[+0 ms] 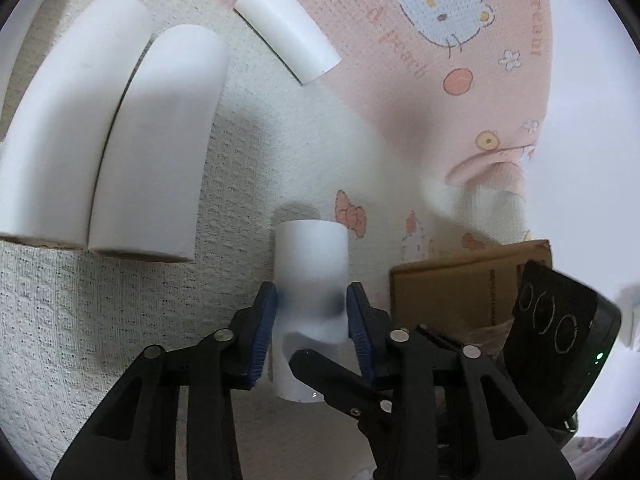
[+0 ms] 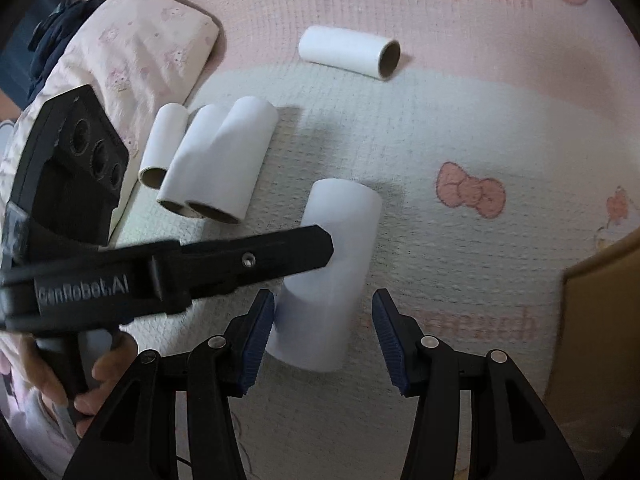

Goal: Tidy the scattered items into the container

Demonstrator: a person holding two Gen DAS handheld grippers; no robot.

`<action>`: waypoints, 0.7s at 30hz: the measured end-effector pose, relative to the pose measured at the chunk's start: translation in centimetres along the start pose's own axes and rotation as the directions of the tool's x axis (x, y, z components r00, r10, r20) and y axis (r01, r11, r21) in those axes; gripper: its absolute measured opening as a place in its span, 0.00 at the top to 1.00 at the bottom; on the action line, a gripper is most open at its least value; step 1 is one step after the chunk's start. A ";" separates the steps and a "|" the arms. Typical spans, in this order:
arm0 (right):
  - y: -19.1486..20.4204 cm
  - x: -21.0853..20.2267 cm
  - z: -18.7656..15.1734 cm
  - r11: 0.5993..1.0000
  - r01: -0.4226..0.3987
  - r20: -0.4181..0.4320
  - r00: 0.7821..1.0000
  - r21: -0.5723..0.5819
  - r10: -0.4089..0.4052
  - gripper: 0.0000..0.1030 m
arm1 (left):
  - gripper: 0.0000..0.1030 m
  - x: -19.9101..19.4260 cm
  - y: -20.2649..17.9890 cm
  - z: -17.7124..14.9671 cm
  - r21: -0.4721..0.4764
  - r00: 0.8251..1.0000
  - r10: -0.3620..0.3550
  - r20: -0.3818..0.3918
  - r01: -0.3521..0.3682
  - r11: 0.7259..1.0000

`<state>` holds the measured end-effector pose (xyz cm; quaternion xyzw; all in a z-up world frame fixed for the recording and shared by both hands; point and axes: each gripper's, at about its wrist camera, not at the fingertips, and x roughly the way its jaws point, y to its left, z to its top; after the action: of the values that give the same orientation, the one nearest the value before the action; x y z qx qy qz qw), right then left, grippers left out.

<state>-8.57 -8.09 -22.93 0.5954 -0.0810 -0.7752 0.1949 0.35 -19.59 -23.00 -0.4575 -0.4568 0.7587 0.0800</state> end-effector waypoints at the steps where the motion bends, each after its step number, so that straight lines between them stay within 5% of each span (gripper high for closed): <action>1: 0.1 0.1 0.1 1.000 0.003 -0.002 1.000 -0.004 -0.003 0.53 | 0.63 0.1 -0.2 0.0 0.005 1.000 0.001 0.002 -0.001 1.000; 13: -1.1 1.0 -0.2 0.997 -0.023 -0.044 0.999 0.073 0.026 0.55 | 0.66 0.0 0.0 -0.8 -0.002 1.000 -0.018 -0.001 0.018 1.000; 21: -0.2 -0.2 -0.7 1.000 0.012 -0.043 0.999 0.003 -0.012 0.56 | 0.66 -0.9 -0.7 -1.5 -0.001 0.999 -0.045 0.009 0.045 0.999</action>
<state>-7.91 -7.74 -23.02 0.6127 -0.0744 -0.7633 0.1911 1.77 -18.79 -22.14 -0.4436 -0.4679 0.7585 0.0947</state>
